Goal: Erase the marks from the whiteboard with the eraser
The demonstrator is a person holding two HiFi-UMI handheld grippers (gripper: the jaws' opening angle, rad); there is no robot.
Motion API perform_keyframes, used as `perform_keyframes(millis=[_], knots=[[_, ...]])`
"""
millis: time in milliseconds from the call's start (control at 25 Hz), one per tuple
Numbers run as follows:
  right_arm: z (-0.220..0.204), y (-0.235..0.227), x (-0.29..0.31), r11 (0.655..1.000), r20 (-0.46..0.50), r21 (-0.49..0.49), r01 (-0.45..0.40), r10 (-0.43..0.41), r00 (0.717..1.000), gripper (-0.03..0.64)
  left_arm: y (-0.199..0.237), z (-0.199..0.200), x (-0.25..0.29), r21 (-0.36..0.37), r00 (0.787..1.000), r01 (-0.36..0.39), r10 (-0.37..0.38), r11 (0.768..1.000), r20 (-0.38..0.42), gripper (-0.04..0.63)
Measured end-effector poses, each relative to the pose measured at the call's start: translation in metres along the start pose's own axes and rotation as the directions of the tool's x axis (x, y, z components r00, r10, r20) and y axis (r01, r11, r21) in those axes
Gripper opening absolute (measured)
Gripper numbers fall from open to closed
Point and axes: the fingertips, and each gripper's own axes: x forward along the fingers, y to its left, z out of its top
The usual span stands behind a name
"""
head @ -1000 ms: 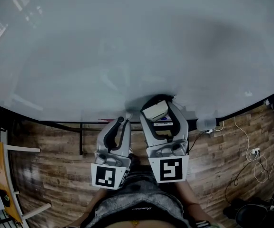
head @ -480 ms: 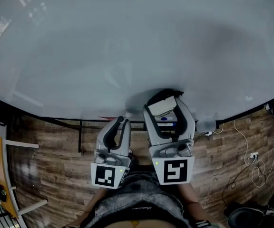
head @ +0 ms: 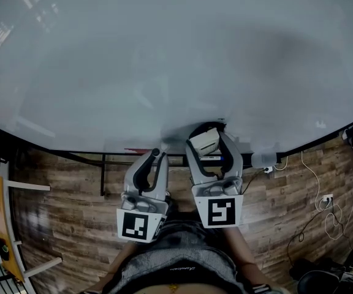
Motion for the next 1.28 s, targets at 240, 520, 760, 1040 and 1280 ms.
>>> perform_keyframes(millis=[240,520,760,1040,1280], knots=[[0.052,-0.009,0.001,1.0,0.112,-0.005,0.015,-0.014,0.994,0.261,-0.001,0.0,-0.004,0.002,1.0,0.002,-0.002,1.0,0.016,0.071],[0.073,-0.009,0.001,0.998,0.176,-0.057,0.027,-0.017,0.984,0.261,0.002,0.003,-0.009,-0.015,0.999,-0.03,0.03,0.999,0.026,0.071],[0.064,0.012,0.007,0.997,0.165,-0.044,-0.06,0.066,0.984,0.261,0.002,0.001,-0.009,0.002,0.999,-0.049,0.049,0.999,0.015,0.071],[0.056,-0.001,0.002,0.999,0.14,-0.036,-0.029,0.034,0.99,0.259,0.001,0.0,-0.005,0.003,1.0,-0.029,0.029,1.0,0.002,0.071],[0.049,-0.012,-0.003,0.997,0.125,-0.059,0.049,-0.041,0.991,0.261,0.001,-0.002,-0.007,0.003,1.0,-0.011,0.011,1.0,0.001,0.071]])
